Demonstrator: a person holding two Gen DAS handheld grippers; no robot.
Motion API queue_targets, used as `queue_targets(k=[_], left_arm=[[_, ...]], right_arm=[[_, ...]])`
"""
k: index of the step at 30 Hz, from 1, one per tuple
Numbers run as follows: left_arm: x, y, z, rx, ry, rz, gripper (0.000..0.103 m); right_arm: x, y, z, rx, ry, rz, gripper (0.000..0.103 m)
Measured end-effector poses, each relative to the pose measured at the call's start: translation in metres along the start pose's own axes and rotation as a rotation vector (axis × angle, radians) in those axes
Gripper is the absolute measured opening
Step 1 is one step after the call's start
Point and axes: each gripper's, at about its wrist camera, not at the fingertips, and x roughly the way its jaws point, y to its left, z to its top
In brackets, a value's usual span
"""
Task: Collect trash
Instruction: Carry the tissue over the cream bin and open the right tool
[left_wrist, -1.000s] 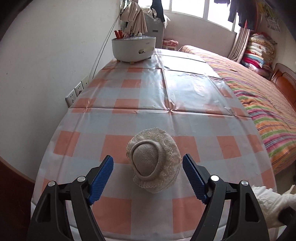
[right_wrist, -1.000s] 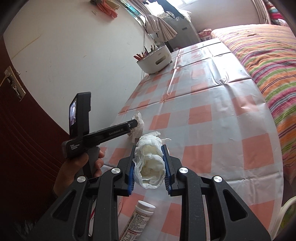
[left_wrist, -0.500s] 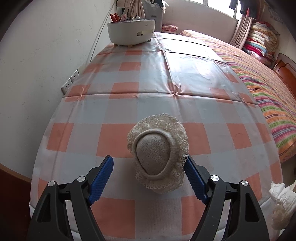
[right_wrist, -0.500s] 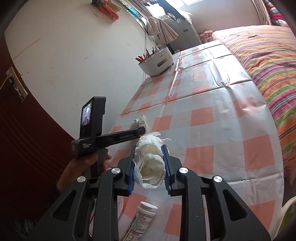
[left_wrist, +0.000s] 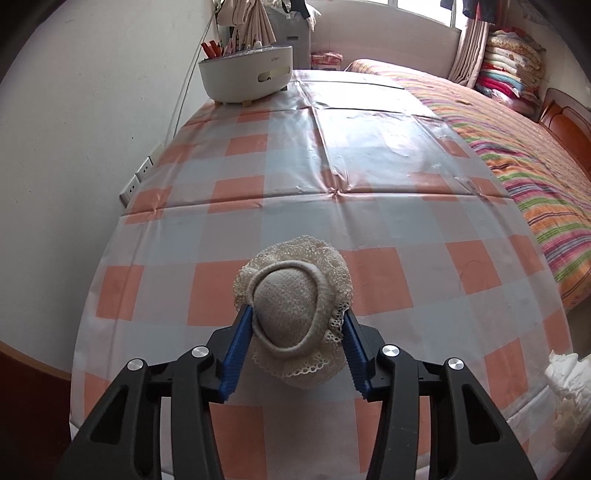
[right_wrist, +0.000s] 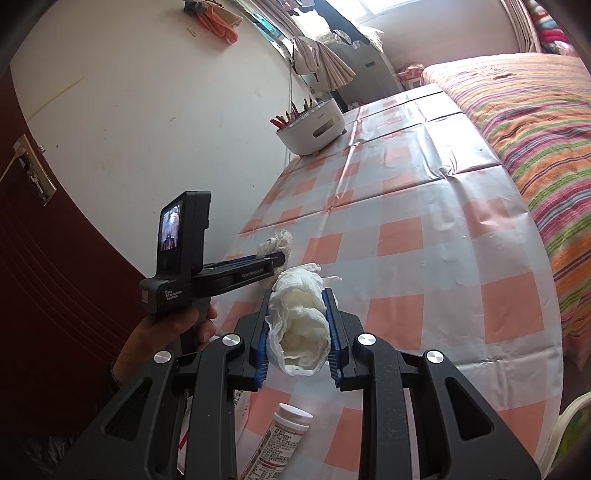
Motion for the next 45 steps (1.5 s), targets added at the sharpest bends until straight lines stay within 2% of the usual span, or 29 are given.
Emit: queue_targets(k=[4, 10, 19, 23, 28, 34, 39, 45], left_arm=[[-0.009, 0.001, 0.002, -0.002, -0.041, 0.002, 0.043], [-0.032, 0.002, 0.004, -0.02, -0.114, -0.033, 0.043], [-0.092, -0.002, -0.002, -0.03, -0.258, -0.089, 0.042], [-0.119, -0.008, -0.009, -0.027, -0.304, -0.146, 0.042], [-0.145, -0.02, -0.02, -0.014, -0.331, -0.241, 0.042], [-0.165, -0.044, -0.036, 0.042, -0.35, -0.296, 0.043], [-0.175, -0.069, -0.048, 0.09, -0.342, -0.366, 0.043], [-0.184, -0.103, -0.062, 0.152, -0.336, -0.416, 0.043]], right_arm=[[-0.002, 0.0, 0.0, -0.002, -0.006, -0.005, 0.024], [-0.008, -0.001, 0.003, -0.023, -0.028, -0.042, 0.024], [-0.014, 0.003, 0.0, -0.059, -0.041, -0.086, 0.024], [-0.02, 0.004, -0.004, -0.079, -0.046, -0.118, 0.024], [-0.031, 0.0, -0.012, -0.097, -0.051, -0.166, 0.024], [-0.046, -0.004, -0.021, -0.116, -0.062, -0.217, 0.024], [-0.067, -0.012, -0.03, -0.125, -0.081, -0.258, 0.024], [-0.093, -0.025, -0.036, -0.117, -0.109, -0.297, 0.024]])
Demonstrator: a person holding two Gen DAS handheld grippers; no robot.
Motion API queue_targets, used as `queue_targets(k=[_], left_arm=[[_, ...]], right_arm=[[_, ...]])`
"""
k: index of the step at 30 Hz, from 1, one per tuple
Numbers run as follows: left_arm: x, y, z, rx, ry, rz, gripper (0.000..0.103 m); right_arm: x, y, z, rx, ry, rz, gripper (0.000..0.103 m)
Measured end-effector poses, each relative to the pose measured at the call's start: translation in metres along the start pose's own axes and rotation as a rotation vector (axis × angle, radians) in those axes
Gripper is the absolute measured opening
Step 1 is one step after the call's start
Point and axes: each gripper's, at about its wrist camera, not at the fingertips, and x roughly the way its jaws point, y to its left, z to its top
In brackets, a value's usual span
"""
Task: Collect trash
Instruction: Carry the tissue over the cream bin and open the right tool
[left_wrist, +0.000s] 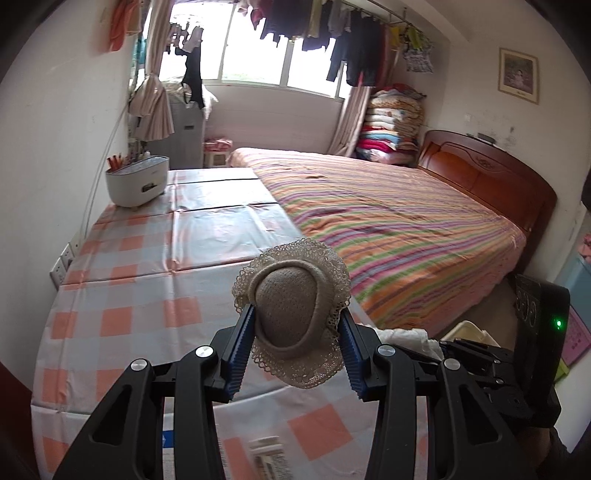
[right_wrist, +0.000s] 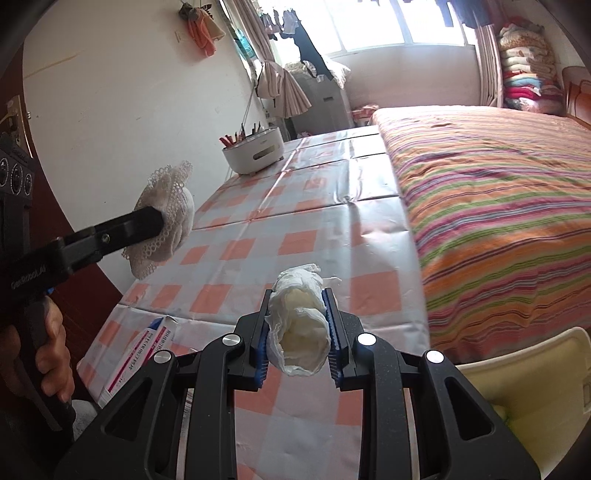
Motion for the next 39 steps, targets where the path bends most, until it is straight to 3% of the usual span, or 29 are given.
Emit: queue_targets(k=[21, 39], left_arm=[[0.019, -0.103, -0.029, 0.137, 0.08, -0.167, 0.043], [0.032, -0.152, -0.053, 0.223, 0.158, -0.244, 0.043]], right_arm=[[-0.053, -0.064, -0.026, 0.043, -0.048, -0.187, 0.024], [-0.085, -0.101, -0.045, 0.107, -0.069, -0.333, 0.025]])
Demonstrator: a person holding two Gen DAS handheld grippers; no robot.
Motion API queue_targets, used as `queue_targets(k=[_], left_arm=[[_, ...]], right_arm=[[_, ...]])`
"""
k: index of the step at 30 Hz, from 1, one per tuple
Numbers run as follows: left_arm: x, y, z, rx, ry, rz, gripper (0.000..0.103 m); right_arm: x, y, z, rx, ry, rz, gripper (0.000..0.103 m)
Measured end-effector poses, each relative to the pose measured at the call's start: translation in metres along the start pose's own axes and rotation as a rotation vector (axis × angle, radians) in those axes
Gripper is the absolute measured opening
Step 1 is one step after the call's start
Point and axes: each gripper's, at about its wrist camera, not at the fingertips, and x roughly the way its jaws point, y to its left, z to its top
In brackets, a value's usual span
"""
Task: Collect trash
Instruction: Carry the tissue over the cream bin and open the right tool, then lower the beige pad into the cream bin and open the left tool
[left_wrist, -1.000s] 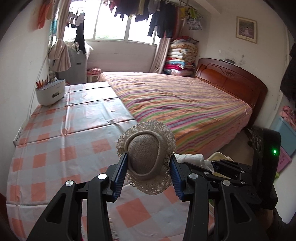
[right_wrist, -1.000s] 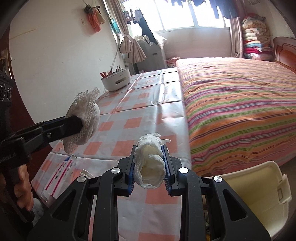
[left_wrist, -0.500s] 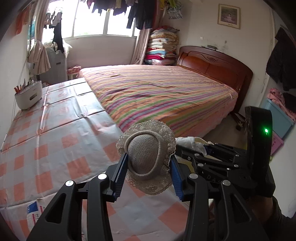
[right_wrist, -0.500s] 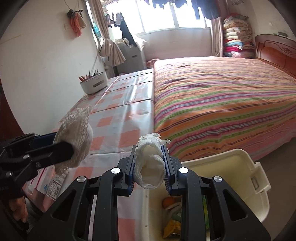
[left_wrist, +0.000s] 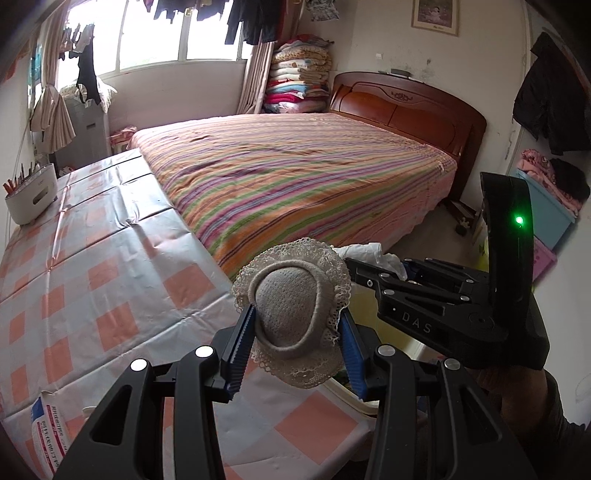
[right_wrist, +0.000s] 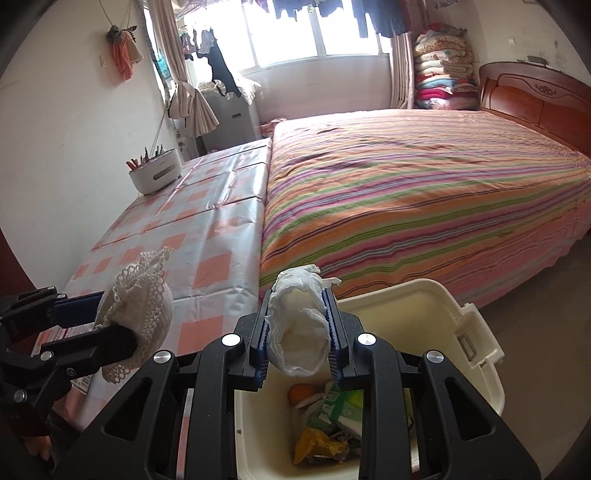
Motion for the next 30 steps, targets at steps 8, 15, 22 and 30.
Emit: queue_targets(k=[8, 15, 22, 30], left_arm=[[0.012, -0.016, -0.004, 0.023, 0.036, -0.025, 0.043], [0.028, -0.023, -0.008, 0.025, 0.082, -0.05, 0.043], [0.047, -0.031, -0.01, 0.026, 0.133, -0.068, 0.043], [0.057, -0.048, -0.004, 0.047, 0.137, -0.09, 0.046]], right_arm=[[-0.01, -0.028, -0.008, 0.094, -0.013, -0.035, 0.064], [-0.028, -0.051, -0.003, 0.23, -0.084, 0.01, 0.065], [-0.036, -0.058, 0.0, 0.278, -0.135, 0.039, 0.065], [-0.045, -0.067, -0.003, 0.307, -0.174, 0.043, 0.065]])
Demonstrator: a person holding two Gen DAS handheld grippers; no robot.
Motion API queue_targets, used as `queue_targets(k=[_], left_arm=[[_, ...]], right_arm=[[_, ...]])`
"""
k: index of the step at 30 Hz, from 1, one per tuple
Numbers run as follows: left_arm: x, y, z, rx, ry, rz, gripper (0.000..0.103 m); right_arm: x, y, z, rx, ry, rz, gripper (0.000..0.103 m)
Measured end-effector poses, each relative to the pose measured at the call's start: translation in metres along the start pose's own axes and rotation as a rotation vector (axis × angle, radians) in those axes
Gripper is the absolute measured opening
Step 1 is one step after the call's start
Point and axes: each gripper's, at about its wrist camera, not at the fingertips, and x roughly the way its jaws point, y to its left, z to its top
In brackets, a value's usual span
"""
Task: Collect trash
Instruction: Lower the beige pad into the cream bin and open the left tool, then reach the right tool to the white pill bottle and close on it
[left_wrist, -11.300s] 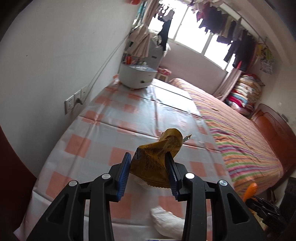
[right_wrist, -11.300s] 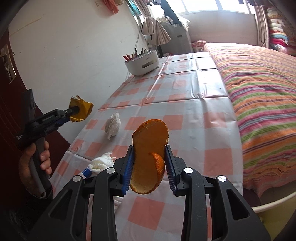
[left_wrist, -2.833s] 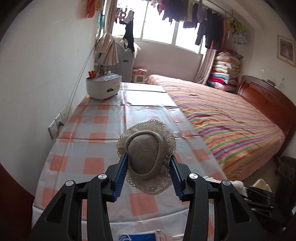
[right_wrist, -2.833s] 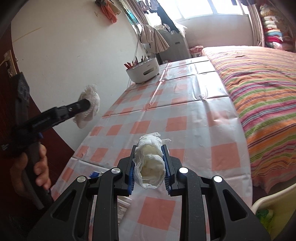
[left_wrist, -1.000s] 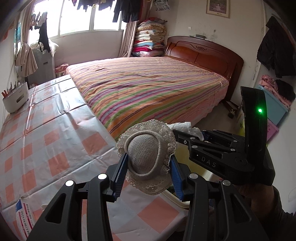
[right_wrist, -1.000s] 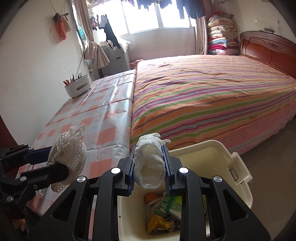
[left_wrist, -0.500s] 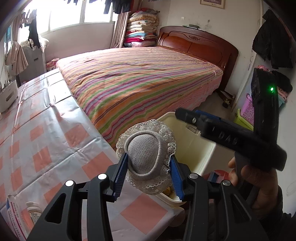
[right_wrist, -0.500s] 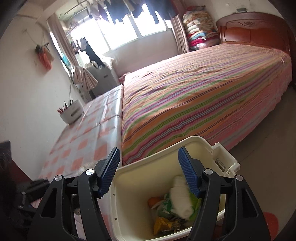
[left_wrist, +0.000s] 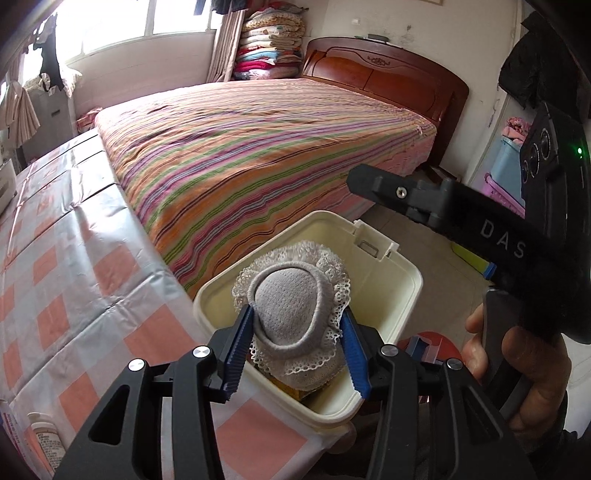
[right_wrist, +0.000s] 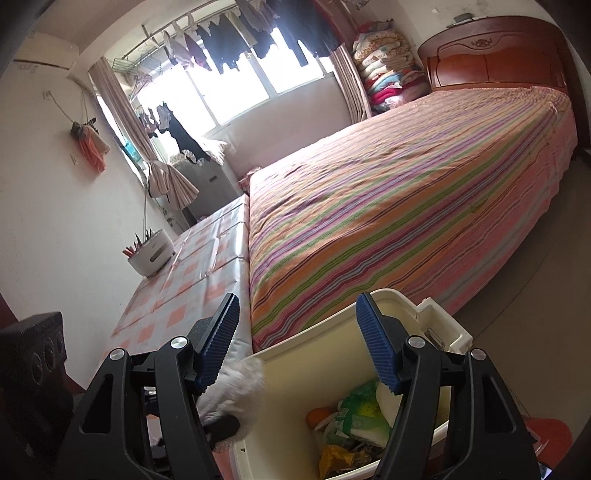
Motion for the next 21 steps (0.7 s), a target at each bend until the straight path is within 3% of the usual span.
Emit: queue_targets(k=[1, 3, 5, 9, 16, 21], left_arm=[[0.001, -0.002, 0.0, 0.005, 0.005, 0.003, 0.048], [0.003, -0.003, 0.001, 0.005, -0.001, 0.013, 0.068], [0.001, -0.001, 0.001, -0.002, -0.02, 0.027, 0.072], [-0.012, 0.009, -0.001, -0.03, -0.023, 0.05, 0.072], [-0.063, 0.054, -0.031, -0.231, -0.073, 0.113, 0.072], [-0.106, 0.087, -0.068, -0.316, -0.114, 0.23, 0.072]], right_arm=[[-0.002, -0.002, 0.001, 0.007, -0.006, 0.001, 0.065], [-0.003, -0.005, 0.003, 0.013, -0.016, -0.008, 0.065], [-0.008, -0.01, 0.004, 0.03, -0.03, -0.01, 0.066], [-0.008, -0.005, 0.001, 0.034, -0.031, 0.012, 0.071], [0.003, 0.043, -0.016, -0.047, 0.032, 0.124, 0.072], [0.018, 0.103, -0.043, -0.138, 0.135, 0.257, 0.072]])
